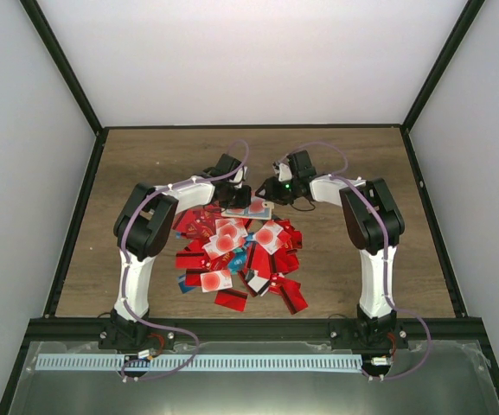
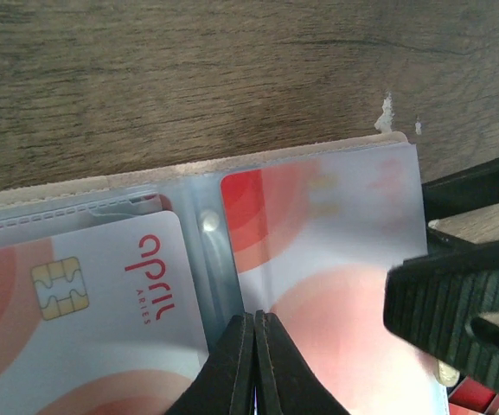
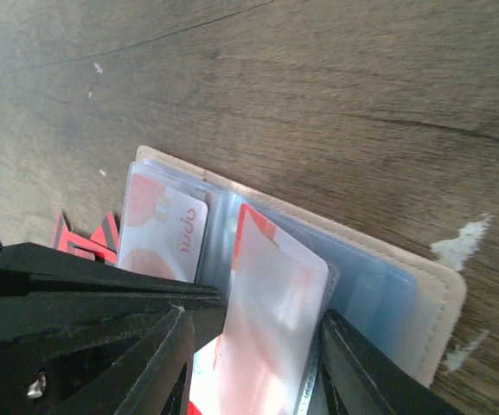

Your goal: Put the credit cards into the card holder

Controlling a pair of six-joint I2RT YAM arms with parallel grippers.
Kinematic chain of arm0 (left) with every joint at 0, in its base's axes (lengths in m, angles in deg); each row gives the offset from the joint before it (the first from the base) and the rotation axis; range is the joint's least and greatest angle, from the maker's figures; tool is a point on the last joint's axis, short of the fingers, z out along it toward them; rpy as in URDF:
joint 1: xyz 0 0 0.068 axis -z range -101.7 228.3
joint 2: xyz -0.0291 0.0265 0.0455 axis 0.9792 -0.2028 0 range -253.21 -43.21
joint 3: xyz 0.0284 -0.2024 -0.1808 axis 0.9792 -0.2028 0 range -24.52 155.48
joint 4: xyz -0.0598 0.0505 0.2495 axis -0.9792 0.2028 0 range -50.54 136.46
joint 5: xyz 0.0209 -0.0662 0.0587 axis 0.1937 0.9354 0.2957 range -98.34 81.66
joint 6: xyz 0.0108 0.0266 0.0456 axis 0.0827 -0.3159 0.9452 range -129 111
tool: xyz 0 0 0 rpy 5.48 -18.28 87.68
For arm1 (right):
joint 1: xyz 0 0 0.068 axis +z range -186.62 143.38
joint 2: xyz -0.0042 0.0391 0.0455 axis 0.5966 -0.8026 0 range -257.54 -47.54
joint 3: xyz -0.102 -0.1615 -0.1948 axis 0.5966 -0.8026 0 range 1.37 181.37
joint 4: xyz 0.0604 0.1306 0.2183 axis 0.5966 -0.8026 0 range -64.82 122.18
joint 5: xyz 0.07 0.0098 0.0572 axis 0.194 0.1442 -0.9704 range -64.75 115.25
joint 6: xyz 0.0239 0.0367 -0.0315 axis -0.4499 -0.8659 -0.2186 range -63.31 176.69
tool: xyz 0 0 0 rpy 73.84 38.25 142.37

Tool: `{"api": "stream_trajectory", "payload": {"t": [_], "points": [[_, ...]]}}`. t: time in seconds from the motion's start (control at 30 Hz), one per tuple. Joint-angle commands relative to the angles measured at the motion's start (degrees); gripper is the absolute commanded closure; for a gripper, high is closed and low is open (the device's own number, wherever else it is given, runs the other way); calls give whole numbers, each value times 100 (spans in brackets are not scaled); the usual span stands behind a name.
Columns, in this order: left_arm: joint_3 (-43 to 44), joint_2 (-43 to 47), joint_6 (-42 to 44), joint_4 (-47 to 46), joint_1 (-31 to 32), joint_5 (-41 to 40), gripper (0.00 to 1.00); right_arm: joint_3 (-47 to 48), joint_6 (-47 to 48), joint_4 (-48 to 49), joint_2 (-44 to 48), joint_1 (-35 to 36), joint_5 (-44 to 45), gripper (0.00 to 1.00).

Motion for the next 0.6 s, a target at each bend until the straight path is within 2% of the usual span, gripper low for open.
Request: {"api": "stream_trajectory", "payload": {"t": [0.0,0.57], "points": [[-3,-202,60,52,17,23,96,-69,-83,184,133,22,-467,60],[24,63,13,169,2,-219,96,-82,-78,-23,457,123,-437,60]]}}
